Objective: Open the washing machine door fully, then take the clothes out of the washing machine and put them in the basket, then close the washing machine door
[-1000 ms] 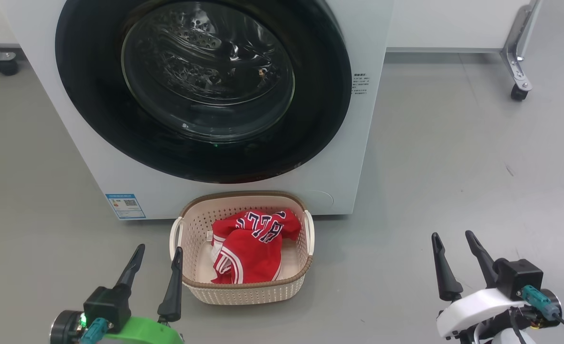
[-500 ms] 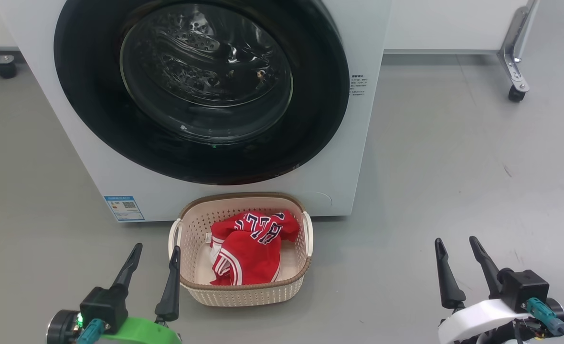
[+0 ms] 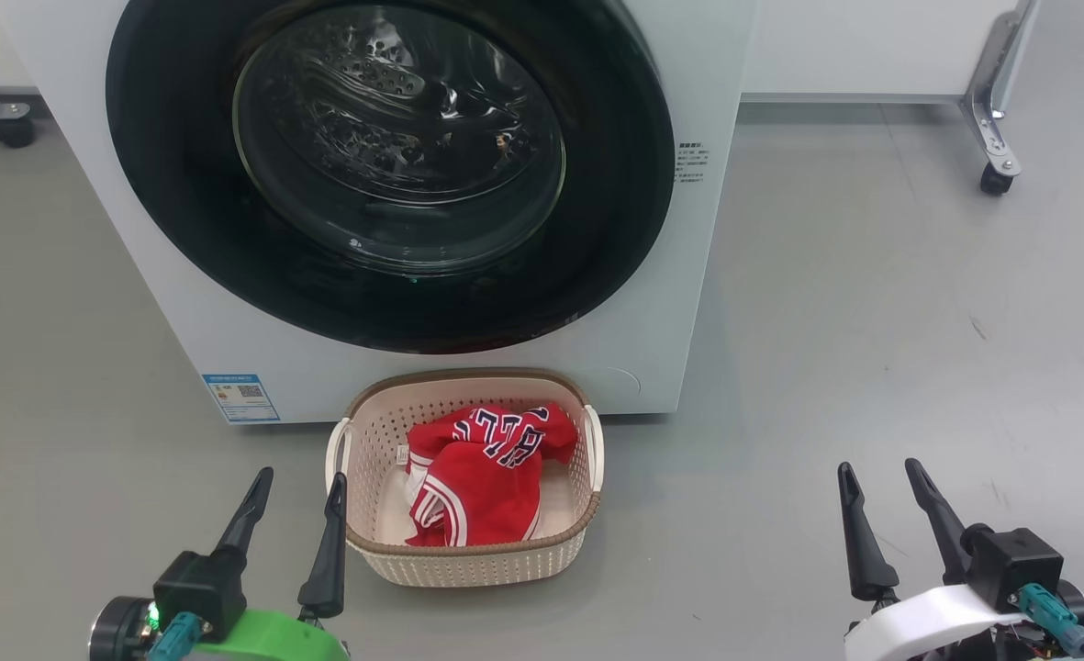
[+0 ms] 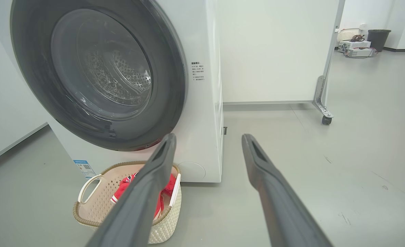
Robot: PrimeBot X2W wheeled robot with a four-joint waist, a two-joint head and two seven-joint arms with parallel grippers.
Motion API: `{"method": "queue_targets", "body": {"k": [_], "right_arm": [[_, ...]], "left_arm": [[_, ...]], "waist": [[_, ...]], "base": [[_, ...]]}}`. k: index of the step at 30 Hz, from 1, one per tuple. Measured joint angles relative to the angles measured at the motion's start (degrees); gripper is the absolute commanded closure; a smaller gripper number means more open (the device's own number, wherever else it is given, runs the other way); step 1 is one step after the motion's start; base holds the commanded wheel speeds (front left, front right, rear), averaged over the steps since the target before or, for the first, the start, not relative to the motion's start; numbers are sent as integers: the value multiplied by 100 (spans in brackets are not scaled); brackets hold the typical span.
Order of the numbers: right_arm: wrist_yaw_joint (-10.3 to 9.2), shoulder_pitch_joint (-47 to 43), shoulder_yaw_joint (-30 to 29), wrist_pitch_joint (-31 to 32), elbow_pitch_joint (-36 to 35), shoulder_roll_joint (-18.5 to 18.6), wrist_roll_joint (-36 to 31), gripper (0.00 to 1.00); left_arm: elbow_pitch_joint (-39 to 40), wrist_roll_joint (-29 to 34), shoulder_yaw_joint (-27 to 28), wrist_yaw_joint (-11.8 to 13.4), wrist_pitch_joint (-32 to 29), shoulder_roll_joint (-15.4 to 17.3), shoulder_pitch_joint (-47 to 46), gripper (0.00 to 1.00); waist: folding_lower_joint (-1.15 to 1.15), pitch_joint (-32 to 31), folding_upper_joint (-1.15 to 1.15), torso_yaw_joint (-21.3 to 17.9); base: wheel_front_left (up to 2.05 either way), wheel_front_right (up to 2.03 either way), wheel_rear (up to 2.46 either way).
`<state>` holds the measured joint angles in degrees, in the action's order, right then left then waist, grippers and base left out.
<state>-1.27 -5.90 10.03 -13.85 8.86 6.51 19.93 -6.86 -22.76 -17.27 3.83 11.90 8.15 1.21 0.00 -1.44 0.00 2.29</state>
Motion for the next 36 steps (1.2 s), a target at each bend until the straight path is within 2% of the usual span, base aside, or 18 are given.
{"method": "queue_targets", "body": {"k": [13, 14, 24, 36], "right_arm": [[-42, -86, 1, 96, -211, 23, 0, 0], [-43, -96, 1, 103, -231, 26, 0, 100], [-31, -250, 10, 125, 9, -78, 182, 100], [69, -227, -154, 326, 12, -116, 1194, 100]], "left_arm": [[43, 0, -8, 18, -32, -1, 4, 0], [45, 0, -8, 18, -32, -1, 4, 100], [-194, -159, -32, -13, -35, -103, 169, 100], [-192, -1152, 169, -121, -196, -156, 170, 100]], "waist": [[0, 26, 0, 13], [0, 27, 0, 14], [0, 36, 0, 2], [0, 54, 0, -28]], "base": [[0, 0, 0], [0, 0, 0], [0, 0, 0], [0, 0, 0]]}}
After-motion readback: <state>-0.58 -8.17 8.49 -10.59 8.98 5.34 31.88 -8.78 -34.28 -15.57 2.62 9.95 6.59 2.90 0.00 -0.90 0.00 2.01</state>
